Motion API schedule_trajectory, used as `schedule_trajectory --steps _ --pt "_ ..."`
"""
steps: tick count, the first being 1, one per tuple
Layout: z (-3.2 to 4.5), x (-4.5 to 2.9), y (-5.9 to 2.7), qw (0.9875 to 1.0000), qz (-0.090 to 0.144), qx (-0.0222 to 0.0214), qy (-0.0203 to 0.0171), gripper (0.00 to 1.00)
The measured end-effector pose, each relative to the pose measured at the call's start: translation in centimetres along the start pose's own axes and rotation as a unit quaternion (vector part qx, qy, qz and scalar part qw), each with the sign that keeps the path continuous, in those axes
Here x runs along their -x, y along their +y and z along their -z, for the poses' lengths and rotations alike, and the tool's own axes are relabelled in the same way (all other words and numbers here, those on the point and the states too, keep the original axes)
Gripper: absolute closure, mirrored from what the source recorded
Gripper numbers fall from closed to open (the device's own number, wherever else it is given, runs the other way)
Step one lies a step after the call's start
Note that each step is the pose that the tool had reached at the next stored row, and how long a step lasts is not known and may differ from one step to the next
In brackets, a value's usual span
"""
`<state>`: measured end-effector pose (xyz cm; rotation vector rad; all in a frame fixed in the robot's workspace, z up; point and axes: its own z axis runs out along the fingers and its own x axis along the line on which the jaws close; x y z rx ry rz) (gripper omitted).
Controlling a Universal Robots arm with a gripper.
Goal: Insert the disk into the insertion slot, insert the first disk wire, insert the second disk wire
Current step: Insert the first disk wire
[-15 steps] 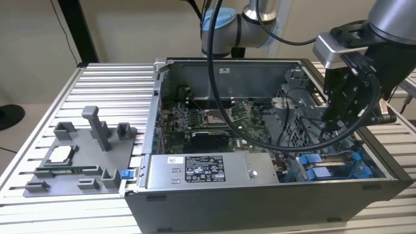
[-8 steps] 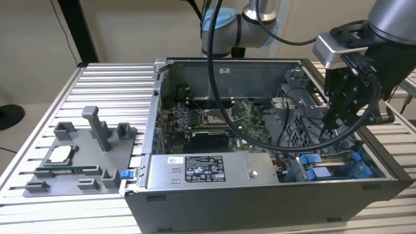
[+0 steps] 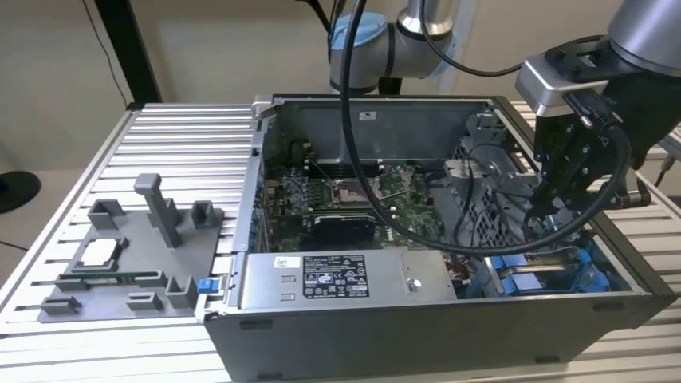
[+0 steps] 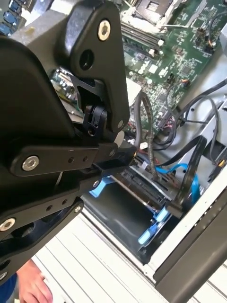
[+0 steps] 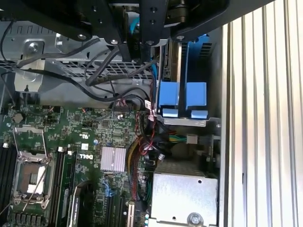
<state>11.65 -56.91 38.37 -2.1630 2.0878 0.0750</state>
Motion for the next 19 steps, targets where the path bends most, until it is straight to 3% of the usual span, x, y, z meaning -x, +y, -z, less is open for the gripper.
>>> schedule_trajectory --steps 3,7,12,14,19 --pt "0.02 -0.99 -0.08 1.0 0.0 0.0004 0.0001 1.0" --pt "-0.36 -1.65 -0.41 1.0 -0.001 0.0005 0.0 1.0" --pt "-0.87 -2.14 -0.9 1.0 -0.002 0.0067 -0.0001 1.0" --pt "-0.98 -2.3 -1.29 0.9999 -0.003 0.0137 -0.0004 1.0" --pt "-1.2 -2.57 -2.46 0.9993 -0.006 0.038 -0.0011 1.0"
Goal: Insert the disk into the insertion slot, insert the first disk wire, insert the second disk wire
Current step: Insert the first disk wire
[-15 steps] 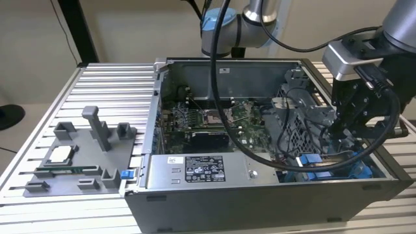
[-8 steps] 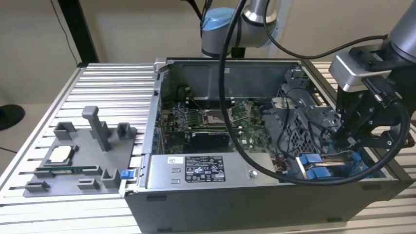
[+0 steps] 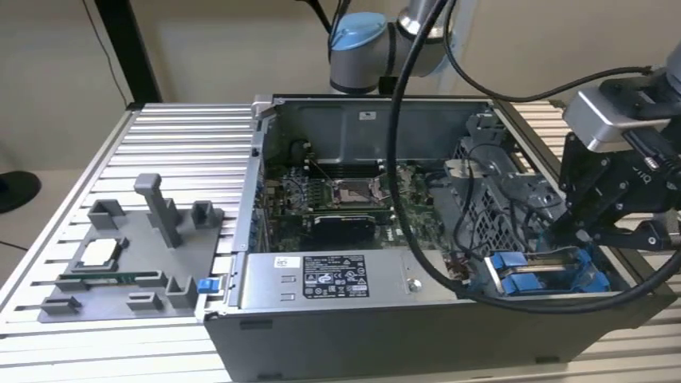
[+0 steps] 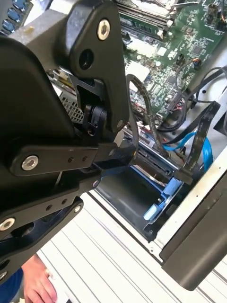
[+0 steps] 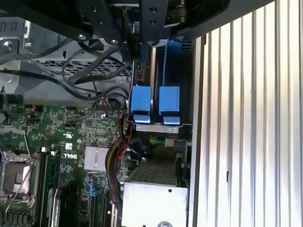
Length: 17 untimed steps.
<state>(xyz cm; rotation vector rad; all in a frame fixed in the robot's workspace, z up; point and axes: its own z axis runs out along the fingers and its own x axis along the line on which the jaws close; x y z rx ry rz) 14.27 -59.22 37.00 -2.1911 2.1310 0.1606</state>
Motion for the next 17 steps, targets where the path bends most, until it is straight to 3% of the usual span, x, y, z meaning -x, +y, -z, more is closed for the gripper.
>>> schedule_trajectory --steps 3,9,17 --pt "-0.13 -0.09 -0.81 0.9999 -0.001 0.0099 -0.0003 1.0" --pt "-0.22 -0.18 -2.25 0.9998 -0.002 0.018 -0.003 1.0" --pt "-0.23 -0.18 -2.28 0.9998 -0.002 0.0181 -0.0031 1.0"
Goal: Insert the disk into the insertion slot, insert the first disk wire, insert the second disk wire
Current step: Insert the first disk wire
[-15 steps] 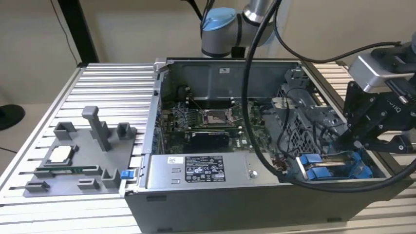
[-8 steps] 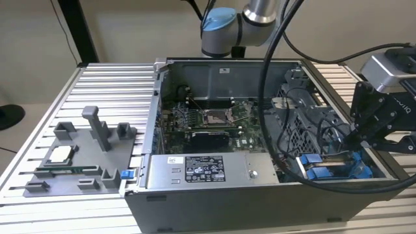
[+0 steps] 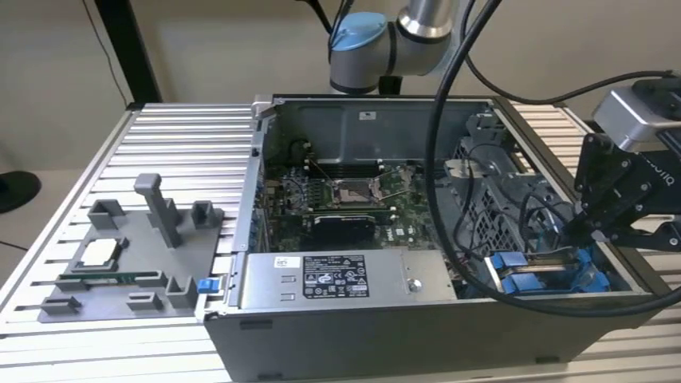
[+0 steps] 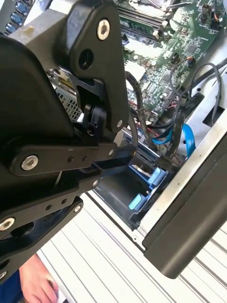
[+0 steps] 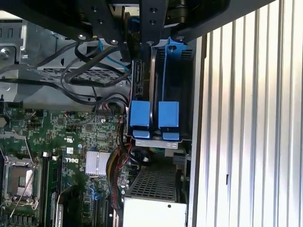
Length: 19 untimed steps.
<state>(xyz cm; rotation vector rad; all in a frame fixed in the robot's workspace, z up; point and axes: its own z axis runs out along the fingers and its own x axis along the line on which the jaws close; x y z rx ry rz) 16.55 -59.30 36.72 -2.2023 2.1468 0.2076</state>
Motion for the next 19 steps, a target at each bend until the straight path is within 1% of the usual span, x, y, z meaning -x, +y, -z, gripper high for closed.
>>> schedule_trajectory --steps 3,4,6,8,9,10,13,16,19 --pt "-0.01 0.0 0.0 1.0 0.0 0.0 0.0001 1.0" --pt "-0.04 0.0 -0.05 1.0 0.0 0.0009 0.0 1.0" --pt "-0.13 0.0 -0.17 1.0 -0.001 0.0056 -0.0004 1.0" --pt "-0.23 -0.02 -0.34 1.0 -0.001 0.0087 -0.0016 1.0" --pt "-0.3 -0.03 -0.43 1.0 -0.001 0.0092 -0.0033 1.0" --pt "-0.39 -0.04 -0.49 0.9999 -0.001 0.0093 -0.0043 1.0" --pt "-0.7 0.02 -0.55 0.9999 -0.001 0.0092 -0.0062 1.0" --pt "-1.04 0.1 -0.65 0.9999 0.001 0.0095 -0.0066 1.0" --pt "-1.36 0.11 -0.68 0.9998 0.013 0.011 -0.0058 1.0"
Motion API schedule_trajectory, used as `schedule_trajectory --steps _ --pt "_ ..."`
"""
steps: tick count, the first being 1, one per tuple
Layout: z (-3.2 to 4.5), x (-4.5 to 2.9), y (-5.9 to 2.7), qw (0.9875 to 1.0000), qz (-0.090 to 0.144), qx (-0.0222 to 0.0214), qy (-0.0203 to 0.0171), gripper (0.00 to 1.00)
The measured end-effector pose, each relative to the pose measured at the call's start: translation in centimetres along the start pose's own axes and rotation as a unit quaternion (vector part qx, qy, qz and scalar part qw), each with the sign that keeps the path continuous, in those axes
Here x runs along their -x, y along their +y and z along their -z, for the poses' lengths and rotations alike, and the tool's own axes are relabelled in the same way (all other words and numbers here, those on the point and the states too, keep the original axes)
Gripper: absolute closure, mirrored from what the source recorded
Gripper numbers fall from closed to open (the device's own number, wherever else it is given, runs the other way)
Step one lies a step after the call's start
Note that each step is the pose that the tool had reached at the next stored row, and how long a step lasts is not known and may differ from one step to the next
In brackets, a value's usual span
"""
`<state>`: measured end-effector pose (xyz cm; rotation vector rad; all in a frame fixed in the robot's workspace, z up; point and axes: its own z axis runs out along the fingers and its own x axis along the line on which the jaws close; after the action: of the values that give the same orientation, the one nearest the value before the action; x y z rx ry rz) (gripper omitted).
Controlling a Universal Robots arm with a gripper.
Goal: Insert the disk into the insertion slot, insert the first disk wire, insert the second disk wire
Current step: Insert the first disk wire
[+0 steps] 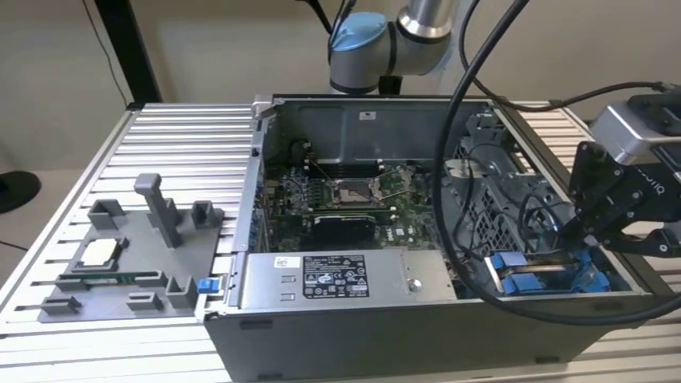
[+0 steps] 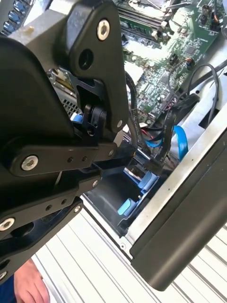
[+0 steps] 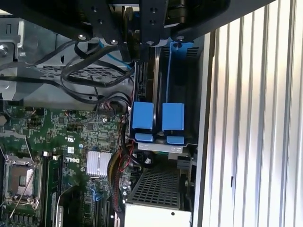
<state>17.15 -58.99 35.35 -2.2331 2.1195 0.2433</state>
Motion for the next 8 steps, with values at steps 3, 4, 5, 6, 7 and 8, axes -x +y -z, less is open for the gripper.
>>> schedule_trajectory --steps 3,4,5,6,7,8 --pt "-0.27 -0.04 -0.02 1.0 0.006 0.0009 0.0003 1.0" --pt "-0.38 -0.06 -0.03 1.0 0.006 0.0009 0.0004 1.0" --pt "-0.48 -0.07 -0.06 1.0 0.006 0.0009 0.0004 1.0" --pt "-0.56 -0.09 -0.07 1.0 0.006 0.0008 0.0004 1.0" --pt "-0.65 -0.1 -0.09 1.0 0.006 0.0002 0.0005 1.0" --pt "-0.74 -0.11 -0.1 1.0 0.006 -0.0005 0.0005 1.0"
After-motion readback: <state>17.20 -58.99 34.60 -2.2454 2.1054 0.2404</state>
